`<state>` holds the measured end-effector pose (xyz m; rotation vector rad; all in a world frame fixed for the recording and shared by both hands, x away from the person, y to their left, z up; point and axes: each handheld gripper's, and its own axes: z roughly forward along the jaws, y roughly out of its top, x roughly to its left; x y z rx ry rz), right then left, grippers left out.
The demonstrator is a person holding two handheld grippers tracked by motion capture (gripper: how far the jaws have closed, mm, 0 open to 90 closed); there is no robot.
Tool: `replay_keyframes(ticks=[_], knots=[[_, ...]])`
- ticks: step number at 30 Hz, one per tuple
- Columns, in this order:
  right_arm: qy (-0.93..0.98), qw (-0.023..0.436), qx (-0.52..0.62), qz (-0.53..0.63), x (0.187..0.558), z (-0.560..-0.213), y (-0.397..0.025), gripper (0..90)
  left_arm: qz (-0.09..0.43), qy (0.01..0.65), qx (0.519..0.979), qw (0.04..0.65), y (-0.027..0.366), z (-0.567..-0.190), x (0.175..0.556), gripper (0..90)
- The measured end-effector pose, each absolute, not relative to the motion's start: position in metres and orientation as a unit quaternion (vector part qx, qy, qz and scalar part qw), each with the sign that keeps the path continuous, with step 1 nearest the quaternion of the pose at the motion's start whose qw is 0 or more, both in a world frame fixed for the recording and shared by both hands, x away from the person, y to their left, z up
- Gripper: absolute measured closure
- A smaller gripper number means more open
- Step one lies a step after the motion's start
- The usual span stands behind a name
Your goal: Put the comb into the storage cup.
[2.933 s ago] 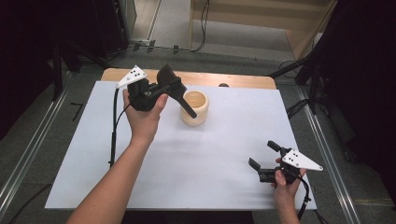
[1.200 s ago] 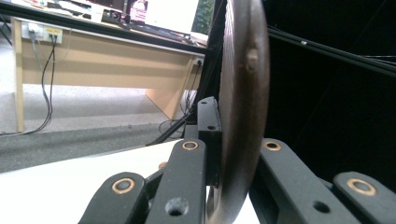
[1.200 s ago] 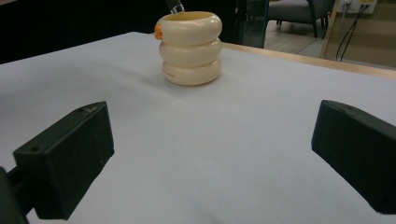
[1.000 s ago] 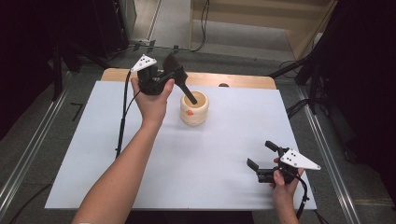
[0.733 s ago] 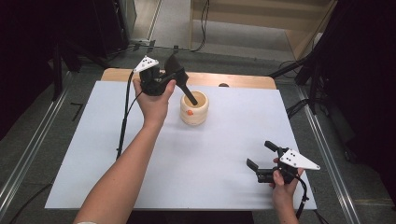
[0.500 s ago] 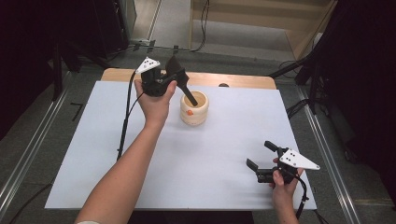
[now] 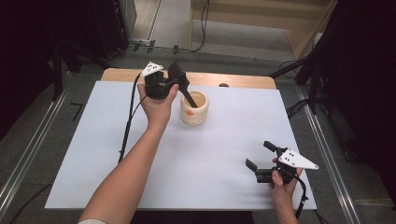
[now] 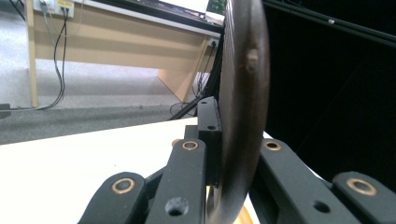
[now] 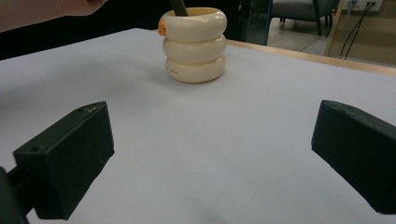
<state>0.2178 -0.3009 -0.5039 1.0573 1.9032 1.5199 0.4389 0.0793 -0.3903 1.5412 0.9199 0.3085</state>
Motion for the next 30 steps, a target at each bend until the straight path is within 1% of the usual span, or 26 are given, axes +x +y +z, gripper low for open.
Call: replay_keyframes(ticks=[30], knots=[[0.697, 0.240, 0.386, 0.555, 0.218, -0.504, -0.301, 0.0, 0.108, 0.423, 0.667, 0.603, 0.072, -0.420, 0.444, 86.2]])
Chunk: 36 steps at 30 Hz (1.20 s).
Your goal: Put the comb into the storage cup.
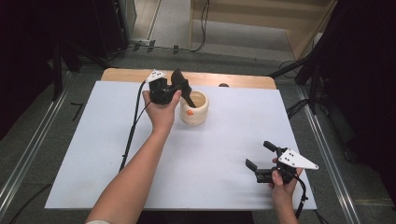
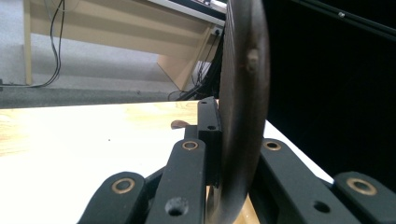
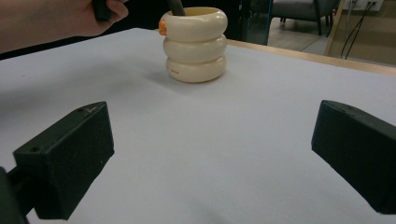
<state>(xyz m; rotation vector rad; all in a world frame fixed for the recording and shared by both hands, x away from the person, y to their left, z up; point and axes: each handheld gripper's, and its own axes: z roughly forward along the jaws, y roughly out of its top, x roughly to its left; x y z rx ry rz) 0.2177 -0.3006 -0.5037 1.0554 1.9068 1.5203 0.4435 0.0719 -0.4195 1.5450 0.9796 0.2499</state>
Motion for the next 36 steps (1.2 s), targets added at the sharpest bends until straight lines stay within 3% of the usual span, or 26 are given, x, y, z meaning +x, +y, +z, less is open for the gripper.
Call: replay_keyframes(ticks=[36], knots=[[0.697, 0.239, 0.388, 0.553, 0.218, -0.504, -0.300, 0.0, 0.084, 0.429, 0.672, 0.598, 0.063, -0.434, 0.447, 86.0]])
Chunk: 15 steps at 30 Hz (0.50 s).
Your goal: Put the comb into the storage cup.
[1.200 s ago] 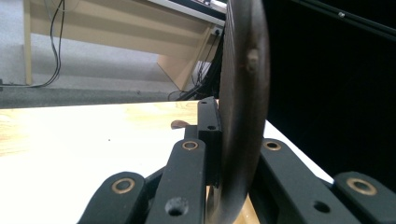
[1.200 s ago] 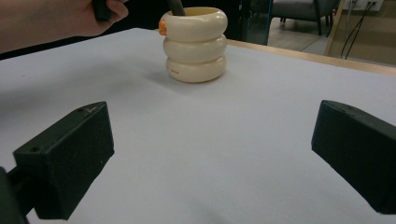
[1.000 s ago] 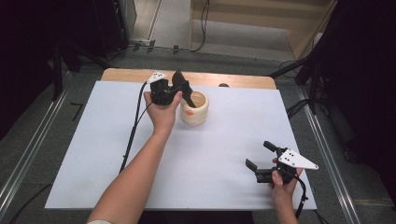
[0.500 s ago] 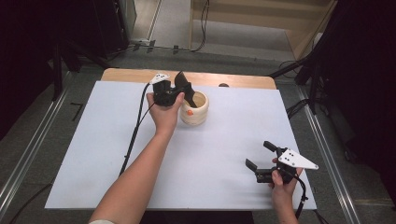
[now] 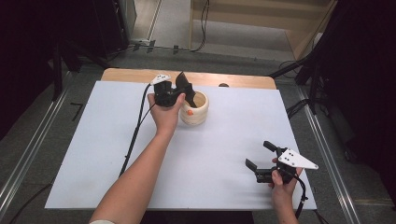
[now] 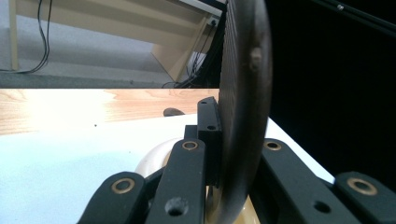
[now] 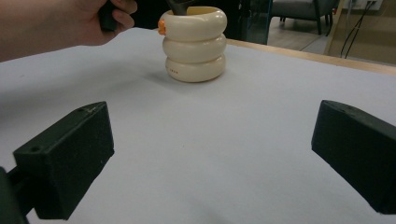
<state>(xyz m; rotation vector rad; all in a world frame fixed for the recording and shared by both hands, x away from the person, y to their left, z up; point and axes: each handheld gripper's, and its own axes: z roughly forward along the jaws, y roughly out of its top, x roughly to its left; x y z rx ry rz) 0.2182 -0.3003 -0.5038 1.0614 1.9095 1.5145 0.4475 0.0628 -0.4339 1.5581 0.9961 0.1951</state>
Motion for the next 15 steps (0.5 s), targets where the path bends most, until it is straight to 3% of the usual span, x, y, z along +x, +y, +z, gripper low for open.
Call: replay_keyframes(ticks=[5, 10, 15], knots=[[0.697, 0.239, 0.388, 0.553, 0.2182, -0.5039, -0.3003, 0.0, 0.089, 0.438, 0.673, 0.589, 0.0660, -0.4352, 0.4497, 84.9], [0.697, 0.239, 0.388, 0.554, 0.2182, -0.5038, -0.3003, 0.0, 0.098, 0.439, 0.684, 0.574, 0.0656, -0.4388, 0.4502, 73.8], [0.696, 0.240, 0.388, 0.555, 0.2186, -0.5043, -0.3007, 0.0, 0.120, 0.443, 0.685, 0.566, 0.0666, -0.4402, 0.4477, 52.5]])
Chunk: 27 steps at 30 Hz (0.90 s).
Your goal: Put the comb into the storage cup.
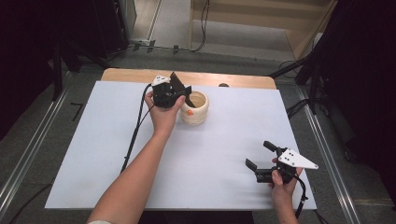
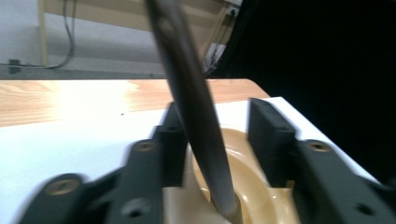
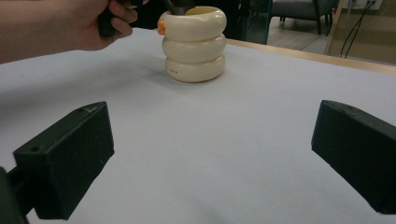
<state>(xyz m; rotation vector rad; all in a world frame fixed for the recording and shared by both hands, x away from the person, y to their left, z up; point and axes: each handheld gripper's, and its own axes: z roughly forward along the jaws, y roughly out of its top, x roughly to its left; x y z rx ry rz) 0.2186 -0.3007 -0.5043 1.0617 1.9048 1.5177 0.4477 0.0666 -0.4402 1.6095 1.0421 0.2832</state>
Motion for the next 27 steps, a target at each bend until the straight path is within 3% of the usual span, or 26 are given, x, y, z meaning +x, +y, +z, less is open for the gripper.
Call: replay_keyframes(ticks=[3, 7, 11, 27], knots=[[0.696, 0.240, 0.388, 0.554, 0.219, -0.504, -0.301, 0.0, 0.134, 0.443, 0.683, 0.565, 0.068, -0.439, 0.447, 38.9], [0.697, 0.240, 0.388, 0.553, 0.219, -0.504, -0.301, 0.0, 0.141, 0.444, 0.683, 0.563, 0.070, -0.436, 0.446, 13.2], [0.697, 0.240, 0.388, 0.553, 0.219, -0.504, -0.301, 0.0, 0.142, 0.438, 0.684, 0.566, 0.073, -0.433, 0.444, 1.9], [0.696, 0.241, 0.389, 0.553, 0.219, -0.504, -0.301, 0.0, 0.160, 0.411, 0.691, 0.572, 0.089, -0.428, 0.430, 0.0]])
